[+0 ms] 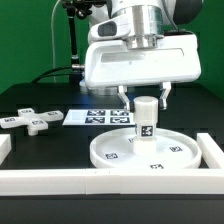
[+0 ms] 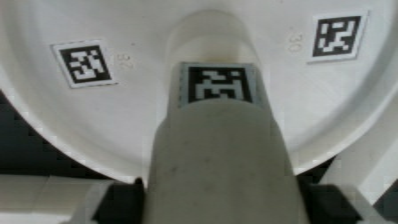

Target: Assemble round table

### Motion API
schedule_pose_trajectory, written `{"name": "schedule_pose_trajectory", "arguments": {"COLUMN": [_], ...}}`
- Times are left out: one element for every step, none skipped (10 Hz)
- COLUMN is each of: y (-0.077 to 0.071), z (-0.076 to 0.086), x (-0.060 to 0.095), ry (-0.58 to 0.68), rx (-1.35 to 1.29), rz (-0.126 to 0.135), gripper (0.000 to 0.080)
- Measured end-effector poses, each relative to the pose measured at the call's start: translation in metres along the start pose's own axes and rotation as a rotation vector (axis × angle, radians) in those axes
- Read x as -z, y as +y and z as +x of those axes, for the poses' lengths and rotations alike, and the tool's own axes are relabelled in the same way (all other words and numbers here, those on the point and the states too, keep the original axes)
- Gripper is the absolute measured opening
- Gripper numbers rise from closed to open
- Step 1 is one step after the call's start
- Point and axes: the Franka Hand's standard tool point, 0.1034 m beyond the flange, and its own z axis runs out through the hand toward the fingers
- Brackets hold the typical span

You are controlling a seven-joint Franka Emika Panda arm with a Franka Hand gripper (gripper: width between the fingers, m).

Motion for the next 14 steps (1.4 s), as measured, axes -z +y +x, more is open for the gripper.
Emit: {"name": "schedule_pose_trajectory", "arguments": {"y": [0.000,0.000,0.000,0.000,0.001,0.000,0.000,0.000,0.000,-0.001,-0.001,-0.003,-0.003,-0.003], "z": [0.000,0.000,0.000,0.000,0.001,0.003,0.005,0.007,0.011,0.014,0.013,0.010,0.010,0.005], "x": [0.000,0.000,0.000,0.000,0.002,0.006,0.010,0.015,0.023,0.026,0.024,0.023,0.022,0.016], "ry": [0.000,0.000,0.000,0.000,-0.002,-0.004,-0.008,-0.019,-0.028,-0.027,-0.031,-0.057,-0.057,-0.075], "rx": [0.000,0.000,0.000,0.000,-0.001,0.000,-0.001,-0.001,-0.001,-0.001,-0.001,-0.002,-0.001,0.000], "rz": [0.000,0.000,0.000,0.000,0.001,0.003,0.006,0.011,0.017,0.018,0.019,0.028,0.028,0.032], "gripper": [0.0409,0.0409,0.0469,0.0609,0.0609,0.0642,0.0642,0.0648,0.0649,0.0649,0.0649,0.0649,0.0649,0.0649]}}
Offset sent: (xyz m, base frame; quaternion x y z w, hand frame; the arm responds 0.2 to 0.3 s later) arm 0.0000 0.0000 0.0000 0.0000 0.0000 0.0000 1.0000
